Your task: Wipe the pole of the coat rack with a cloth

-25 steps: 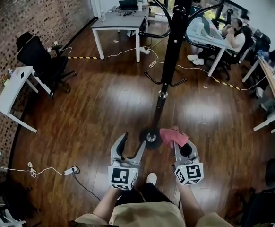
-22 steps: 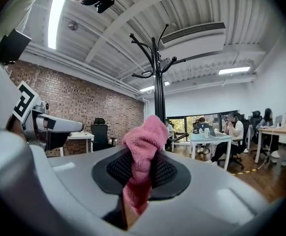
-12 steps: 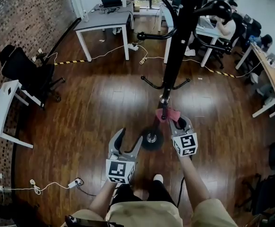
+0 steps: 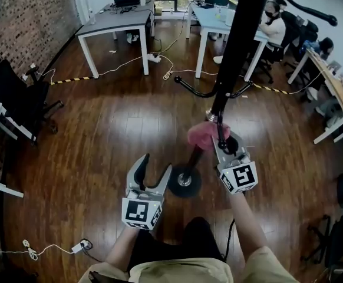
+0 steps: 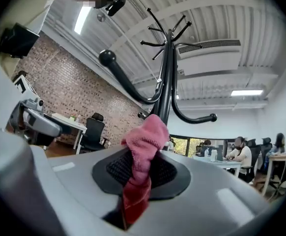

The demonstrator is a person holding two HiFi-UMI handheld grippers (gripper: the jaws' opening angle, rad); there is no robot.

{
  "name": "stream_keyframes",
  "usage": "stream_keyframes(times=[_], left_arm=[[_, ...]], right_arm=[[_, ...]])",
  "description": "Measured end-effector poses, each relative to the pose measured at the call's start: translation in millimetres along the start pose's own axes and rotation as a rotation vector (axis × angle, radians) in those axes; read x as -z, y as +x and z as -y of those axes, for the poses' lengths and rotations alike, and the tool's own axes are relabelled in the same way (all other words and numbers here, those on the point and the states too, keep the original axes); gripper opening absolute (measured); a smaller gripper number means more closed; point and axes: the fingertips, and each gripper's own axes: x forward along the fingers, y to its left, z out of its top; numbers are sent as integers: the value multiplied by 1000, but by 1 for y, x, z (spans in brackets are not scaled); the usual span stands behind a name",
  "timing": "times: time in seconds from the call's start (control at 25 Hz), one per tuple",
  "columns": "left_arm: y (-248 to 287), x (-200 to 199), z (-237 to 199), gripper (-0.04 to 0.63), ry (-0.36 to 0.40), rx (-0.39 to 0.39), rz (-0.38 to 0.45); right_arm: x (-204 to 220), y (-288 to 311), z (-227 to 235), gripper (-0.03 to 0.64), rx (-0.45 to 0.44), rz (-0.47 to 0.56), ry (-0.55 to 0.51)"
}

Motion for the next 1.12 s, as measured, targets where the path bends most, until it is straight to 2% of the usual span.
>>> stream_keyframes(times=[0.12,0.32,0.48,0.64,0.76,1.0,1.12], left_arm=[[16,34,-8,272,-7,22,36],[33,108,-9,273,-45,127,59],[43,171,-11,273,-6,177,66],[58,226,-8,273,0,199,78],[66,263,0,273,32,219,80],[71,322,-4,273,21,210,53],[71,337,-5,272,7,205,50]], right_arm=[[22,-3,-8,63,-23,37,-21],[72,-15,-26,61,-48,116,-68],[128,-28,-41,61,-87,149,-54],[192,-40,-46,61,-124,156,-9],[230,-50,-50,61,-153,162,-9],[302,-61,-73,61,-221,95,-8],[354,-69,-79,61,-220,8,26]])
